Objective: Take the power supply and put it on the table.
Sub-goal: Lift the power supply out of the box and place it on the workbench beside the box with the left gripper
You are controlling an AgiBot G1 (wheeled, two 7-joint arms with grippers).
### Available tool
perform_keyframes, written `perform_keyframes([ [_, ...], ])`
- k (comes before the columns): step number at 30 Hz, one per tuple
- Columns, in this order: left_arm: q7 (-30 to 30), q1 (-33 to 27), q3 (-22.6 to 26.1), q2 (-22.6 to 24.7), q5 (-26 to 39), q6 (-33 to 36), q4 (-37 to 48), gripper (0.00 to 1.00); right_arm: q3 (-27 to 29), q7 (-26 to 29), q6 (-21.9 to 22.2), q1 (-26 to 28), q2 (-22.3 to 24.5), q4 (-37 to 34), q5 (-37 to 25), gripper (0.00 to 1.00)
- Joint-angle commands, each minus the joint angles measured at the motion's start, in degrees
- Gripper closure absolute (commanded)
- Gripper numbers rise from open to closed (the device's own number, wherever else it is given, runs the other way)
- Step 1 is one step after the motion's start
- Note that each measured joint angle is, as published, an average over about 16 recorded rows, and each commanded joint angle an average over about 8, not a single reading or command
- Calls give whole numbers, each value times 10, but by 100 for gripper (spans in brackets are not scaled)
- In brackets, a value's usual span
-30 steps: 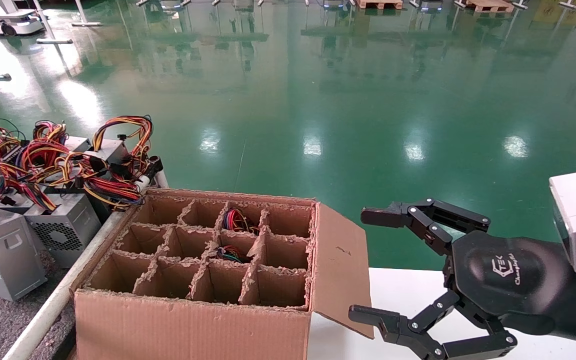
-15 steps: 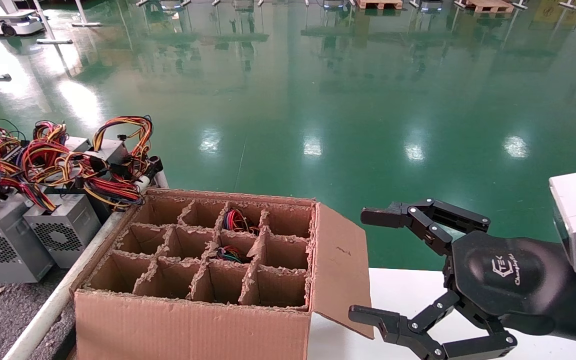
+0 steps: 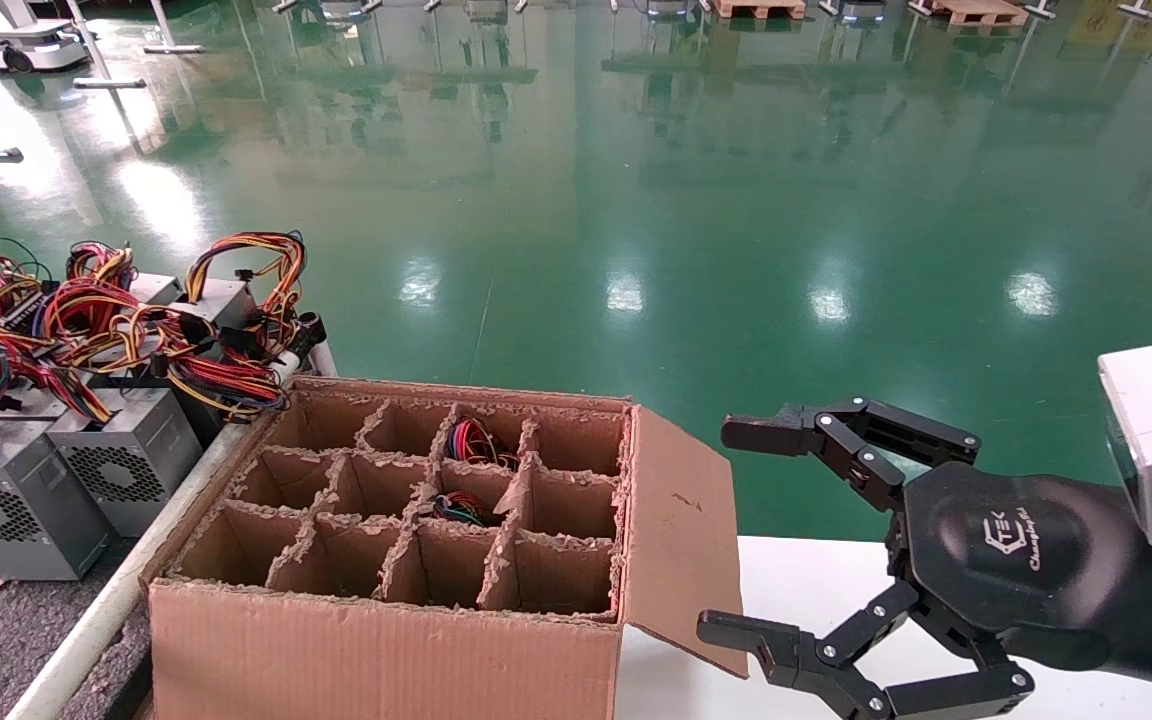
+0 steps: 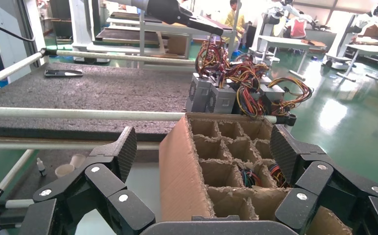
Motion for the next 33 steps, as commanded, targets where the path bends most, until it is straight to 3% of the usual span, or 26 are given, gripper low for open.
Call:
perform_keyframes([
  [1, -4, 1, 0, -1, 1, 3, -1, 51, 0, 0, 0, 0, 0, 0, 0, 0],
  [4, -6, 1, 1, -2, 1, 5, -2, 14, 0, 0, 0, 0, 0, 0, 0, 0],
  [6, -7, 2, 1, -2, 1, 5, -3, 0, 0, 0, 0, 0, 0, 0, 0, 0],
  [22, -5, 0, 0, -1, 0, 3, -2, 0, 0, 0, 0, 0, 0, 0, 0, 0],
  [33, 62, -36, -35, 31, -52, -26, -53, 0, 0, 0, 0, 0, 0, 0, 0, 0],
])
